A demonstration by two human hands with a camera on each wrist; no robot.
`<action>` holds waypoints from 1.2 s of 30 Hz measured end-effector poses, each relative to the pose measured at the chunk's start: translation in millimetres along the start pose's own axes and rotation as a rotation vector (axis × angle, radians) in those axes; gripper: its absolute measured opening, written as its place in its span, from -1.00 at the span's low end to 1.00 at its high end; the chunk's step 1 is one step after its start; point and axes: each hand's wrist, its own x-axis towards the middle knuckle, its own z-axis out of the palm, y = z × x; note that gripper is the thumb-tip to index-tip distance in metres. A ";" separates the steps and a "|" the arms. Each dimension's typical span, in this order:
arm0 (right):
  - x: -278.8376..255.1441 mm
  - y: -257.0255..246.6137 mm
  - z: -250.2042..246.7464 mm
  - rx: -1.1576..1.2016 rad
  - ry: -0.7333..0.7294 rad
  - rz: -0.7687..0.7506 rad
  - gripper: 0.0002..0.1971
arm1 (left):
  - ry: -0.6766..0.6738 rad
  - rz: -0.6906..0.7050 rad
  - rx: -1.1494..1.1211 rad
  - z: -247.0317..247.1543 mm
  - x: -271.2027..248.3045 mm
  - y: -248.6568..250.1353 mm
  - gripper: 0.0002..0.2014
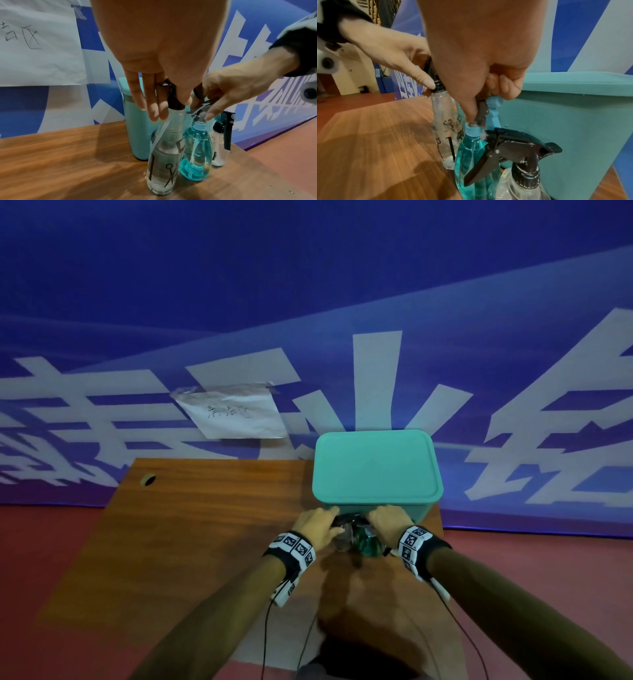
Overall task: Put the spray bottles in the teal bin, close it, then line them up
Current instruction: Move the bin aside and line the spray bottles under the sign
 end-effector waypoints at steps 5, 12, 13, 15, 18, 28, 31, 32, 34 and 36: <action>3.3 -10.8 -6.0 0.046 -0.022 0.071 -0.85 | 0.033 -0.082 -0.004 -6.6 -4.0 1.6 -0.66; 14.3 -46.9 -12.7 0.068 -0.015 0.118 -0.86 | 0.015 -0.071 -0.090 -4.2 -17.9 -33.8 -0.66; 17.0 -54.3 -14.6 0.072 -0.010 0.122 -0.81 | 0.019 -0.067 -0.116 -3.7 -19.9 -43.6 -0.69; 25.7 -71.5 -17.1 0.088 -0.010 0.149 -0.70 | 0.030 -0.057 -0.159 -5.5 -24.2 -65.0 -0.74; 45.9 -99.1 -24.2 0.112 -0.006 0.183 -0.58 | 0.000 -0.029 -0.153 -15.2 -28.8 -99.8 -0.73; 128.5 -191.6 -67.6 0.379 0.000 0.295 -0.57 | 0.039 -0.098 -0.159 -50.9 -26.8 -260.7 -0.75; 154.9 -211.2 -81.6 0.437 0.037 0.337 -0.52 | 0.106 -0.163 -0.129 -61.5 -21.4 -304.1 -0.73; 162.8 -217.1 -86.6 0.459 0.050 0.350 -0.53 | 0.121 -0.187 -0.115 -64.5 -19.2 -316.8 -0.71; 180.1 -226.0 -94.1 0.510 0.072 0.368 -0.57 | 0.141 -0.236 -0.094 -69.3 -14.9 -341.5 -0.69; 198.4 -231.8 -99.7 0.547 0.107 0.393 -0.57 | 0.156 -0.281 -0.096 -71.8 -8.9 -364.9 -0.68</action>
